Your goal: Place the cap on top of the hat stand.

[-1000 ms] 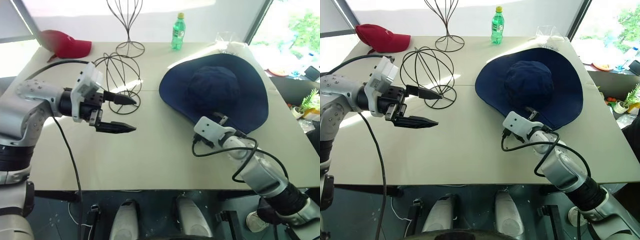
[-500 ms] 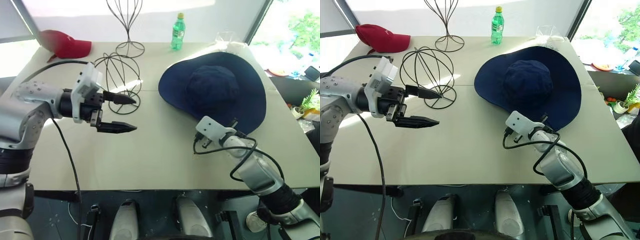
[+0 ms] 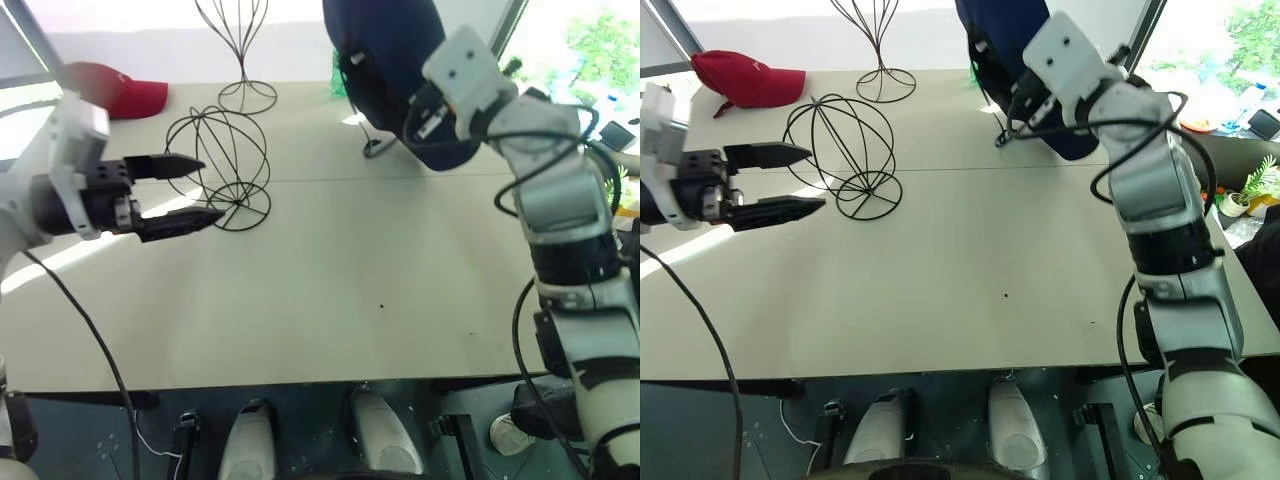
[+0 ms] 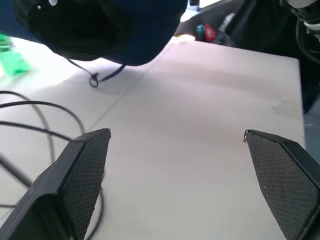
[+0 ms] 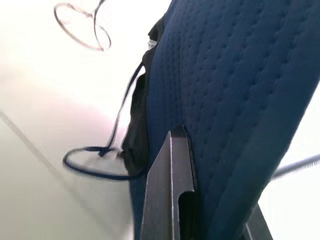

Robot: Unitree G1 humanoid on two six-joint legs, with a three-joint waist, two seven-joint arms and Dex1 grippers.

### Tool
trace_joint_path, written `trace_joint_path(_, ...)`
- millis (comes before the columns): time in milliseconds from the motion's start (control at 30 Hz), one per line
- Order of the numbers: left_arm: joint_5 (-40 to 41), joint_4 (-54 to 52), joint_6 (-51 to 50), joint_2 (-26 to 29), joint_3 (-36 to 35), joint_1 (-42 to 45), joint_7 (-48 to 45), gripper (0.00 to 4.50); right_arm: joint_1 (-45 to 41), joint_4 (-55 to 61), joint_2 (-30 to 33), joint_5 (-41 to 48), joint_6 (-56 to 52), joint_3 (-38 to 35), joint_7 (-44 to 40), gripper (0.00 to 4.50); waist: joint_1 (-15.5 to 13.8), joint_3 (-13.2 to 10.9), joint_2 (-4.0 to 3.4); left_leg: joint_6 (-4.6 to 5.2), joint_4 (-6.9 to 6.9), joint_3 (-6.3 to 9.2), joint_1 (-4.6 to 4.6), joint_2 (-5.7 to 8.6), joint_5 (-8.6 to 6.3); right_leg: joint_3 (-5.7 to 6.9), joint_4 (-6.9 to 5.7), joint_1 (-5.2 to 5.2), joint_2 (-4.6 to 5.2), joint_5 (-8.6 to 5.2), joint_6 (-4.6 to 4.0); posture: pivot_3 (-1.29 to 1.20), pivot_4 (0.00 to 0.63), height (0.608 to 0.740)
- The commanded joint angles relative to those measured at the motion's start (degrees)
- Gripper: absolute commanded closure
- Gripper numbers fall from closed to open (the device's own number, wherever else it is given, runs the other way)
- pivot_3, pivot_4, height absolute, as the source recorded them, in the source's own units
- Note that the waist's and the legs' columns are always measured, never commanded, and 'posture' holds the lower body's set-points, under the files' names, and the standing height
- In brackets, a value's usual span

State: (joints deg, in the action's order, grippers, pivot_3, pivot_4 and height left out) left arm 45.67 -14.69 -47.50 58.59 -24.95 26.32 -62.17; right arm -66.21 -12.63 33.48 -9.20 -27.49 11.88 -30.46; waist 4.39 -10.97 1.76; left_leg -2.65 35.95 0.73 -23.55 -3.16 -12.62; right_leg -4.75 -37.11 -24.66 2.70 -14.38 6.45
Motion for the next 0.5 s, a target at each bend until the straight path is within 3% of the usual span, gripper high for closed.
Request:
trace_joint_path(33, 0.0, -1.1, -0.2, 2.0, -7.8, -3.1, 2.3, 0.0, -10.1, -10.5, -3.8, -1.8, 11.1, 1.5, 0.4, 4.47, 0.2, 0.0, -0.03, 0.0, -0.02, 0.0, -0.01, 0.0, 0.0, 0.02, 0.0, 0.0, 0.01, 0.0, 0.0, 0.0, 0.15, 0.739)
trace_joint_path(233, -0.7, -2.2, -1.5, 3.1, -21.2, -13.1, 4.3, 0.0, -17.9, -19.8, -11.2, -5.0, 28.0, 5.6, 0.8, 4.47, 1.3, 0.0, -0.05, 0.0, -0.06, -0.01, -0.05, -0.04, 0.0, 0.04, -0.01, -0.05, 0.01, 0.0, -0.01, 0.0, 0.15, 0.739)
trace_joint_path(367, -0.4, -4.0, -2.6, 3.3, -27.8, -18.3, 4.8, 0.0, -16.0, -16.6, -12.7, -6.3, 36.9, 7.6, -1.3, 4.47, 1.2, 0.0, -0.04, -0.01, -0.07, -0.01, -0.08, -0.04, 0.0, 0.05, 0.0, -0.06, 0.04, 0.01, -0.01, 0.0, 0.15, 0.739)
trace_joint_path(500, 0.0, -5.0, -3.6, 3.6, -31.4, -21.1, 5.4, 0.0, -10.5, -12.4, -9.7, -9.5, 48.8, 10.3, -2.2, 4.47, 1.1, 0.0, 0.0, -0.03, -0.03, -0.01, -0.07, -0.04, 0.0, 0.08, -0.02, -0.03, 0.05, -0.03, -0.08, 0.0, 0.15, 0.739)
